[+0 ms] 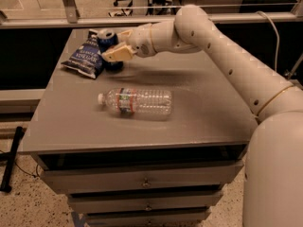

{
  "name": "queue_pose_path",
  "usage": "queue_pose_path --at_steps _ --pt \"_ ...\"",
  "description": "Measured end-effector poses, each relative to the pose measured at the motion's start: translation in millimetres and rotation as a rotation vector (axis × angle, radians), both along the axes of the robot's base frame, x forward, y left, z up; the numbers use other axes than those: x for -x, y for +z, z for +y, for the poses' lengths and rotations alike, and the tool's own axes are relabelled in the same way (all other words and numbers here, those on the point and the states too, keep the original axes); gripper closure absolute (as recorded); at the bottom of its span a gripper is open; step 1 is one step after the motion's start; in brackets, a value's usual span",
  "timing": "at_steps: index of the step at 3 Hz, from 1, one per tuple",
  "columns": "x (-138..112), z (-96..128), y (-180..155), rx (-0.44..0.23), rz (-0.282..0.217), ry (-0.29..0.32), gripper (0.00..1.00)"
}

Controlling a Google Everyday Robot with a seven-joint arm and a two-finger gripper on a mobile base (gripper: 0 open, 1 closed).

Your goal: Move pepsi can near blue chip bag

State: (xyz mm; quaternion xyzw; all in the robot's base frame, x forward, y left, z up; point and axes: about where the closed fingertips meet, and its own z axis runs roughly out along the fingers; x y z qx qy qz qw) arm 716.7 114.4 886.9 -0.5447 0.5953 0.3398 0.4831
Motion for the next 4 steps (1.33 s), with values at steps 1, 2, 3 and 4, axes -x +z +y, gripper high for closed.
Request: queue_pose_path --at_steps 1,2,3,4 --pt "-0.3 0.6 -3.9 0.000 0.005 -0.001 0.00" --pt "1.4 -5.7 -8.0 0.007 0.009 -0.007 0.00" --pt "-0.5 -39.4 -13.2 0.041 0.006 -0.047 0.00" --pt "-5.0 -105.7 -13.0 0.102 -0.023 -0.136 0.00"
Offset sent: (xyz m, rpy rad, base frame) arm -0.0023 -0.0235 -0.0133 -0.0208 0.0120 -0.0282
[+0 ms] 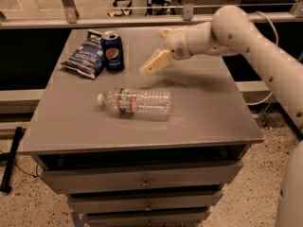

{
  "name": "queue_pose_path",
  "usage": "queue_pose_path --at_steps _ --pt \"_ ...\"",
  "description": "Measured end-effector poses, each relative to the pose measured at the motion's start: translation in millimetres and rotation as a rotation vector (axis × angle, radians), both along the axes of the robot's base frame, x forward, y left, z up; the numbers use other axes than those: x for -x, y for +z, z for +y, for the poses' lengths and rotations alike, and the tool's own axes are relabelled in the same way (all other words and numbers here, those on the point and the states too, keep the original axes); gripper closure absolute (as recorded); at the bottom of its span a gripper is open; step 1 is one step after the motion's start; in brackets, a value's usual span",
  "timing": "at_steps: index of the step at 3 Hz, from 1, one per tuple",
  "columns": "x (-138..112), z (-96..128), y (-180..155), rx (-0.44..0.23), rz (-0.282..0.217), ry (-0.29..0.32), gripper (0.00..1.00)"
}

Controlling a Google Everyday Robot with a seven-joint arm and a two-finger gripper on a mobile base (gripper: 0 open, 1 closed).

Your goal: Move pepsi can near blue chip bag

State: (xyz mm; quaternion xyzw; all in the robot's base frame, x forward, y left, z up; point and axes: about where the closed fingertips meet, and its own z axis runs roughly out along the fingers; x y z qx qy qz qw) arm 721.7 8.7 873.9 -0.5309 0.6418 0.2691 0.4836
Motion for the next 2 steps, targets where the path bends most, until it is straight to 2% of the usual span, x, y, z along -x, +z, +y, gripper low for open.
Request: queue_pose_path --at_steps 1,2 --pt "-6.5 -81.7 12.9 0.054 -0.051 -0.138 0.00" --pt "-6.5 -90.7 12.3 0.057 -0.051 -0.151 0.00"
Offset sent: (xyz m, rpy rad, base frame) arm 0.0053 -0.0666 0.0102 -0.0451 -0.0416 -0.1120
